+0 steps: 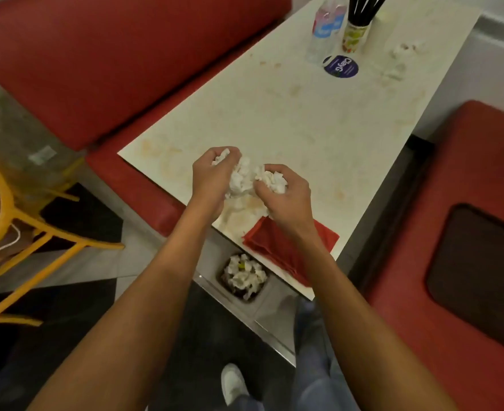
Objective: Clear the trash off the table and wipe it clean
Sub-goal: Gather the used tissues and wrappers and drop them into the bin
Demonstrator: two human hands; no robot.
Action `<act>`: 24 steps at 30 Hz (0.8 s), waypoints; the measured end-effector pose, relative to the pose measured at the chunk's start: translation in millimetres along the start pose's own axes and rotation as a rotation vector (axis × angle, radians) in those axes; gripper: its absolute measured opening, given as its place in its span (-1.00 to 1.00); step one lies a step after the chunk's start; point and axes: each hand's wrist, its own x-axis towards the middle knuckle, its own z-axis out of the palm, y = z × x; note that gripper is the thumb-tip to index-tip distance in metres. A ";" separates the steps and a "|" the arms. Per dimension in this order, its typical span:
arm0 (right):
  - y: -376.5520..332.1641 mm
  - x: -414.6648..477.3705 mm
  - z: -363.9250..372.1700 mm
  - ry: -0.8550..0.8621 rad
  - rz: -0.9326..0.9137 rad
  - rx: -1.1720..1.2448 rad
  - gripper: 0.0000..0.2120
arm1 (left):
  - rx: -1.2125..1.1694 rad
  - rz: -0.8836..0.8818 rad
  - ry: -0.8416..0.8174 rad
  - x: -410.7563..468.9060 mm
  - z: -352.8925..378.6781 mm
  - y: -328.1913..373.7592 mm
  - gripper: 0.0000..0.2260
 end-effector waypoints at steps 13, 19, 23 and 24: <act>70.9 -148.0 94.5 -0.129 0.018 -0.089 -0.75 | 0.006 -0.154 0.378 -66.4 -145.8 -118.5 -0.92; 159.8 -148.2 98.0 -0.128 0.159 -0.131 -0.73 | 0.094 -0.350 0.388 -59.5 -151.0 -207.9 -0.94; 218.2 -129.2 86.9 -0.114 0.204 -0.202 -0.73 | 0.142 -0.444 0.358 -45.1 -137.3 -265.8 -0.94; 236.5 -122.0 85.1 -0.113 0.207 -0.225 -0.72 | 0.161 -0.463 0.345 -39.2 -133.9 -279.6 -0.94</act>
